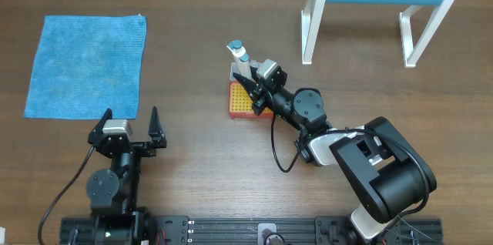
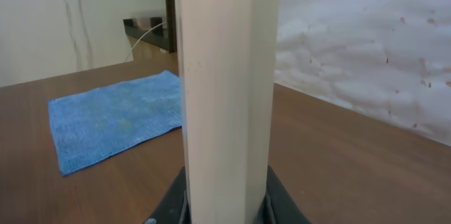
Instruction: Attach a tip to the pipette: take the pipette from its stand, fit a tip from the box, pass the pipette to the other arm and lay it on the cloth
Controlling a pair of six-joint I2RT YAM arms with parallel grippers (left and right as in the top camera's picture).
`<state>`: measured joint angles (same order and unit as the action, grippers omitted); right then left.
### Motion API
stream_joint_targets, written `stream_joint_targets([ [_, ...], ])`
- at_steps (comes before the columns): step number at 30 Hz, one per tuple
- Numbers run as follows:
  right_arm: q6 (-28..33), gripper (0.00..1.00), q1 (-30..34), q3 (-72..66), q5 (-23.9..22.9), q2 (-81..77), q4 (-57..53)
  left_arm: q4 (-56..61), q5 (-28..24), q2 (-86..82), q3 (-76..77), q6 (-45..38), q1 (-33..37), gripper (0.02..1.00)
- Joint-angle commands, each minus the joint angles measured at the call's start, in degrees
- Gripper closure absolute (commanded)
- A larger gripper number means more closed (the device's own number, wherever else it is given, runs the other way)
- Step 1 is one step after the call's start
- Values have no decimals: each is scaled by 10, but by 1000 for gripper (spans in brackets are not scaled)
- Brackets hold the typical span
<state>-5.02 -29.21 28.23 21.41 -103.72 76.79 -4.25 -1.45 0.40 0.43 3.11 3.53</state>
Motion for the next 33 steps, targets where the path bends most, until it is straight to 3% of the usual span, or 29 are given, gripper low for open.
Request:
stream_joint_targets([
  [1,9,921,-2,3,9,-19,-9,-3,9,-2,-1,5,-2,20],
  [12,8,923,-2,-28,9,-78,70,-3,9,-2,-1,5,-2,23],
  [33,9,921,-2,-58,9,-57,71,-3,9,-2,-1,5,-2,20],
])
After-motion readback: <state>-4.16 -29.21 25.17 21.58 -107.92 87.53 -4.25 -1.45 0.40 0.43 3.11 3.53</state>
